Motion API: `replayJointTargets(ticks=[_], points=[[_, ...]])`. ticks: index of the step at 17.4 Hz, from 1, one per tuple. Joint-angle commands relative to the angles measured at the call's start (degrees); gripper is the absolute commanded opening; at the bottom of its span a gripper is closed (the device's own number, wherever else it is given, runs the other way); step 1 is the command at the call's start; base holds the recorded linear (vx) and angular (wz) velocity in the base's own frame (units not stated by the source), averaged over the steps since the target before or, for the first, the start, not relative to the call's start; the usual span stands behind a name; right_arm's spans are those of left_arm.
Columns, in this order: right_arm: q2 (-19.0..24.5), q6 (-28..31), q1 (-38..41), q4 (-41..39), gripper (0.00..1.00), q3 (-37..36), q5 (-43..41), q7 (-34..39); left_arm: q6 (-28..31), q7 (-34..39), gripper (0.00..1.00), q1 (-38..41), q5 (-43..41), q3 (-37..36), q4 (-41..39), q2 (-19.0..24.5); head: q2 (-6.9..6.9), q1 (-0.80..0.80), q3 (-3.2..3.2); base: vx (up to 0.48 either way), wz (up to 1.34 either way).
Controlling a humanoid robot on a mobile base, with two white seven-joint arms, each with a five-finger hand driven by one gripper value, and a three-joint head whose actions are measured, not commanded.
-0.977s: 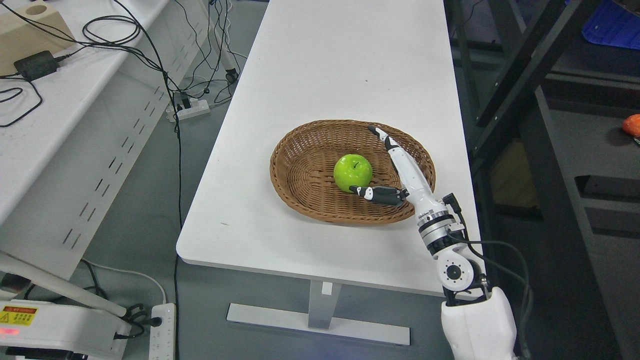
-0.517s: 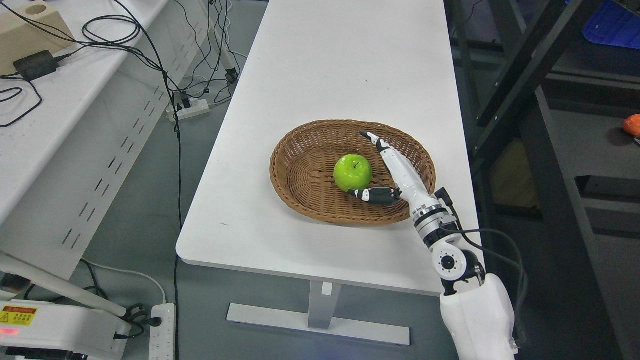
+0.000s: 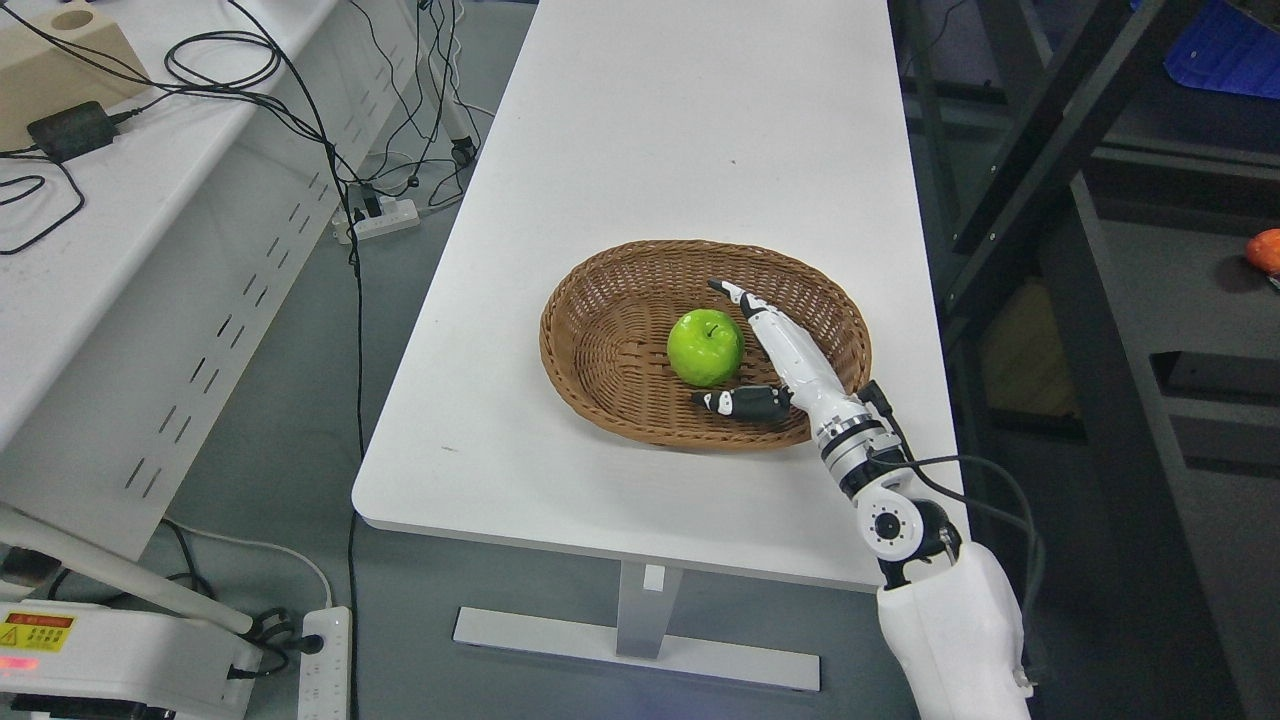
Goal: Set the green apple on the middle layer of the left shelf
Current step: 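Close the right hand fingers around the green apple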
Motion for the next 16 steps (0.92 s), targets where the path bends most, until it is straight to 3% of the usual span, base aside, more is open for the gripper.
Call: replayJointTargets(ticks=[1, 9, 13, 16], points=[[-0.51, -0.01, -0.76, 3.11, 1.0, 1.34, 0.29, -0.18, -0.03, 0.01, 1.0, 0.0, 0.0, 0.06, -0.01, 1.0, 0.0, 0.0, 0.0, 0.0, 0.0], [0.01, 0.08, -0.68, 3.02, 0.98, 1.96, 3.72, -1.76, -0.03, 0.01, 1.0, 0.0, 0.0, -0.11, -0.01, 1.0, 0.0, 0.0, 0.0, 0.0, 0.0], [0.1, 0.34, -0.5, 3.02, 0.77, 1.61, 3.72, -1.68, -0.03, 0.01, 1.0, 0.0, 0.0, -0.11, -0.01, 1.0, 0.0, 0.0, 0.0, 0.0, 0.0], [0.54, 0.61, -0.59, 3.02, 0.56, 1.17, 3.72, -1.76, -0.03, 0.01, 1.0, 0.0, 0.0, 0.06, -0.01, 1.0, 0.0, 0.0, 0.0, 0.0, 0.0]])
